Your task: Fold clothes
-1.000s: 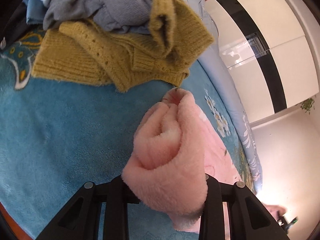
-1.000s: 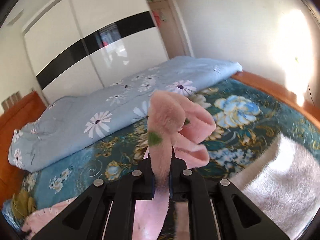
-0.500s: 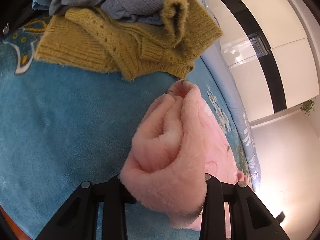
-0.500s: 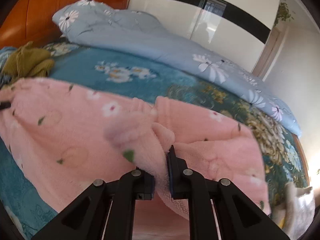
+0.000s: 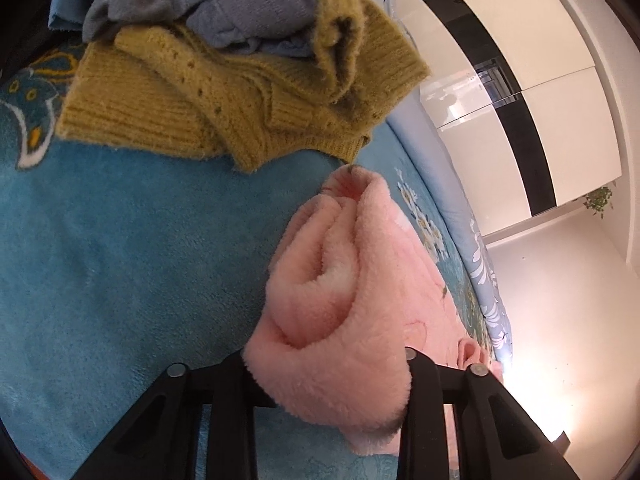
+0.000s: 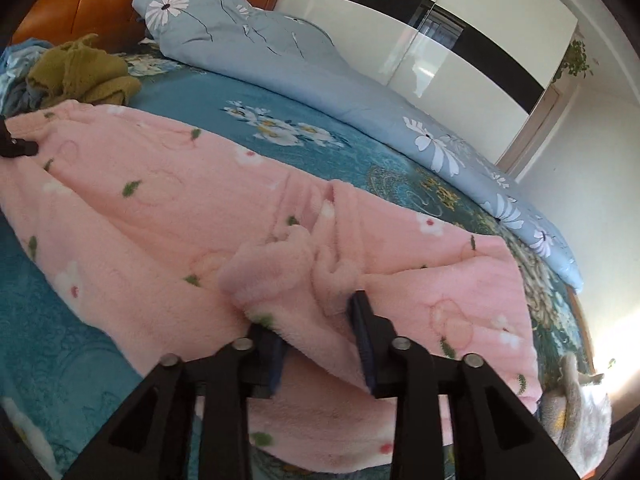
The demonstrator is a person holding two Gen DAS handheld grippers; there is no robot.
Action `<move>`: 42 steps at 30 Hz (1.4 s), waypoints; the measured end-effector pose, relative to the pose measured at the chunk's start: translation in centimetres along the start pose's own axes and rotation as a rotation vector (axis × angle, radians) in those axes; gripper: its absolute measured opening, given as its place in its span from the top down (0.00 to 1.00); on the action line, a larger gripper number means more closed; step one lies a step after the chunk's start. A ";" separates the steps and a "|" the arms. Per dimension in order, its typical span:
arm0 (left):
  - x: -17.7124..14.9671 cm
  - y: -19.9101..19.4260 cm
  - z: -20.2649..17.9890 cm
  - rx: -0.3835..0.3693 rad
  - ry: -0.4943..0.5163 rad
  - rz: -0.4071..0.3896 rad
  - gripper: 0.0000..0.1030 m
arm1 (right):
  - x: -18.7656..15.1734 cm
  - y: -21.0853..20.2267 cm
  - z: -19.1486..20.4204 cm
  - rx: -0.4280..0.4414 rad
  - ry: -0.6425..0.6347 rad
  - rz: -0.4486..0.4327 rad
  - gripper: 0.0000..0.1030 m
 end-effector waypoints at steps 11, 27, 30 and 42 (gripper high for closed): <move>2.6 -3.6 -8.6 0.061 0.226 -0.161 0.77 | -4.3 -8.8 -5.3 0.037 0.302 -0.165 0.46; -13.2 3.4 -36.1 -0.069 0.825 -0.031 0.76 | -15.2 -7.9 -17.1 0.059 0.792 -0.059 0.45; -18.9 6.1 -38.2 -0.125 0.885 0.090 0.76 | -17.4 -8.3 -19.2 0.030 0.857 -0.046 0.45; -29.2 9.7 -35.2 -0.081 0.920 0.343 0.44 | -22.5 -7.5 -21.5 0.048 0.944 0.046 0.45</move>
Point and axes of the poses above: each gripper's, at about its wrist camera, not at the fingertips, and y roughly the way its jaws point, z to its left, x to its top, the point moved 1 cm from there along y, roughly the way its jaws point, and after that the axes turned 2 degrees about -z, right-handed, at the moved point
